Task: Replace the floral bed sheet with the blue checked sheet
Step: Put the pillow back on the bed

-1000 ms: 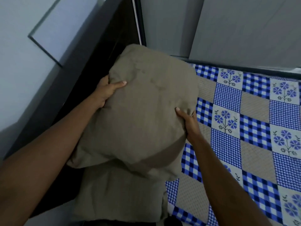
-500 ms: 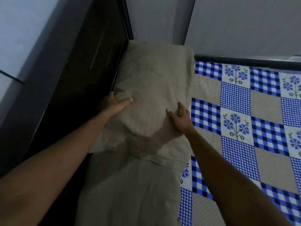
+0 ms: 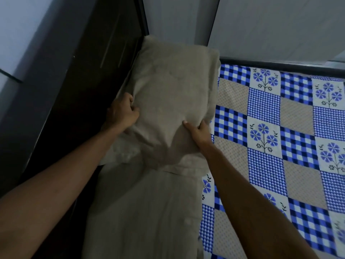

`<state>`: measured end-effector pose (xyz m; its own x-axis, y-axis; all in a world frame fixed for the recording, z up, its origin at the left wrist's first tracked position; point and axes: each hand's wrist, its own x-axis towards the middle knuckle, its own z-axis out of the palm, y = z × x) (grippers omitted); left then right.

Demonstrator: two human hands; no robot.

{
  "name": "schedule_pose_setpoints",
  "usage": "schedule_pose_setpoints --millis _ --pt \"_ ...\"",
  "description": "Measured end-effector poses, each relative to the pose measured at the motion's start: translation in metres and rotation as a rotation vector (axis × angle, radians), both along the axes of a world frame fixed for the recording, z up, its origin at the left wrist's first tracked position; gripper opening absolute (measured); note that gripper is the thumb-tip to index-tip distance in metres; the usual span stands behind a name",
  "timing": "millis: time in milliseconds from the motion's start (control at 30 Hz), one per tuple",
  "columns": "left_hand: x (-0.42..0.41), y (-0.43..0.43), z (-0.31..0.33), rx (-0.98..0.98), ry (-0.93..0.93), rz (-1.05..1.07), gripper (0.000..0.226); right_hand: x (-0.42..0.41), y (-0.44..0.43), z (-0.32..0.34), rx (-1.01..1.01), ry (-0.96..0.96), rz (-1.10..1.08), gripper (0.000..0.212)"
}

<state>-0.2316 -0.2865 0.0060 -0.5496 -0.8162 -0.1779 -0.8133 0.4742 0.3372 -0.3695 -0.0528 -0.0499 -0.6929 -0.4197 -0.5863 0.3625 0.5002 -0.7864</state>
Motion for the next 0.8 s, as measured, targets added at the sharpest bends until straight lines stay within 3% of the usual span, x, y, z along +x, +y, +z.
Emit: schedule_pose_setpoints --millis 100,167,333,433,600,800 --pt "0.018 0.041 -0.014 -0.23 0.006 -0.04 0.046 0.012 0.012 -0.006 0.061 -0.022 0.035 0.093" --pt "0.03 0.068 -0.024 -0.278 0.031 -0.07 0.054 0.021 0.023 -0.007 0.068 -0.023 0.064 0.095" --pt "0.061 0.132 -0.039 -0.171 0.016 -0.269 0.07 0.052 0.066 -0.004 0.068 0.038 0.168 0.094" --pt "0.073 0.184 -0.041 -0.092 -0.018 -0.318 0.069 0.073 0.099 0.005 0.046 0.068 0.272 0.069" --pt "0.095 0.3 -0.063 -0.069 -0.173 -0.474 0.078 0.094 0.159 0.001 0.026 0.07 0.383 0.034" --pt "0.119 0.428 -0.099 -0.029 -0.466 -0.647 0.1 0.115 0.256 -0.018 0.102 -0.054 0.442 0.031"
